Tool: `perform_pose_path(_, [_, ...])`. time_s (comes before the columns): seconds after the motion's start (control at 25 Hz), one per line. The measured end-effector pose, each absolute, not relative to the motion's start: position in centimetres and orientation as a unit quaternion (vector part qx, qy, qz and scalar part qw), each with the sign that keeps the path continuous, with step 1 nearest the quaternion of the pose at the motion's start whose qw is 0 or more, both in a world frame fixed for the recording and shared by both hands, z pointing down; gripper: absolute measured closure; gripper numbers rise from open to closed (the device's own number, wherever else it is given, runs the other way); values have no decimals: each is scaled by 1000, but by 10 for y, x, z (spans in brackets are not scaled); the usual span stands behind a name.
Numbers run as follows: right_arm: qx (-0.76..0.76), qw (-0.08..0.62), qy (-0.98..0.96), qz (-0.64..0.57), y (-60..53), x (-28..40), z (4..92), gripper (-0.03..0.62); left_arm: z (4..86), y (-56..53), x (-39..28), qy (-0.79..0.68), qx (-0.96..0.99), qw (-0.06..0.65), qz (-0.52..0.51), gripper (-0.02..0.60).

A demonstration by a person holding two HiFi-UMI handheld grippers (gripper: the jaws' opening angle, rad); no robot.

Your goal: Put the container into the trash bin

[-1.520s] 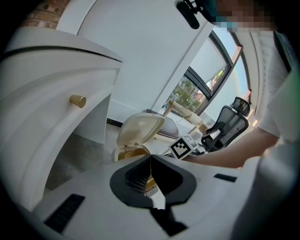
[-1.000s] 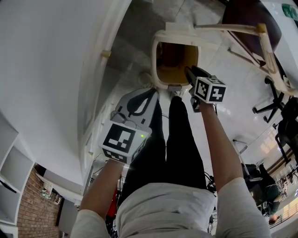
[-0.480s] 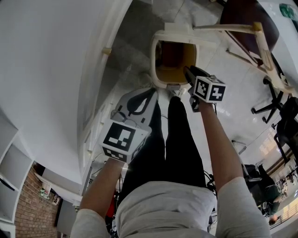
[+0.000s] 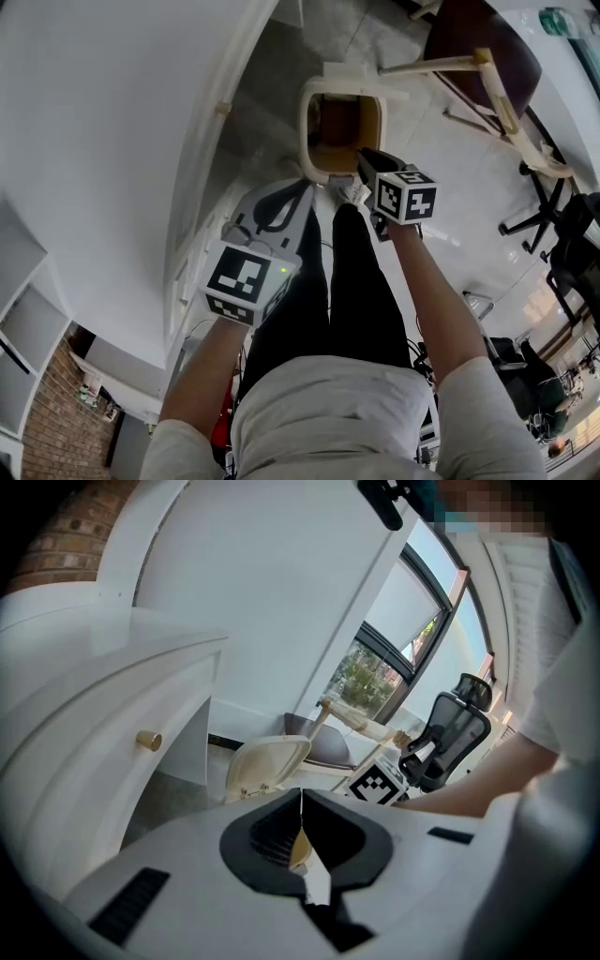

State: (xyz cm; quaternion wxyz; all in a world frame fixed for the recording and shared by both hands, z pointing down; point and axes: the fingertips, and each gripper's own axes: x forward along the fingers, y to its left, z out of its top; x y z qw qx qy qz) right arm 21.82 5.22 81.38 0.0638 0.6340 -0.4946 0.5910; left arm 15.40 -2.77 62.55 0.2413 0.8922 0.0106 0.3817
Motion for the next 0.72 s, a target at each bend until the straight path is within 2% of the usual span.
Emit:
perform_pose_path(0.2, [620,74,-534,570,46,203,773,554,602,-24,150,10,897,231,377,563])
perform_pose_path(0.72, [622,88,-591,505,39,195,635,563,536,-17,137,-8,906,230,356,563])
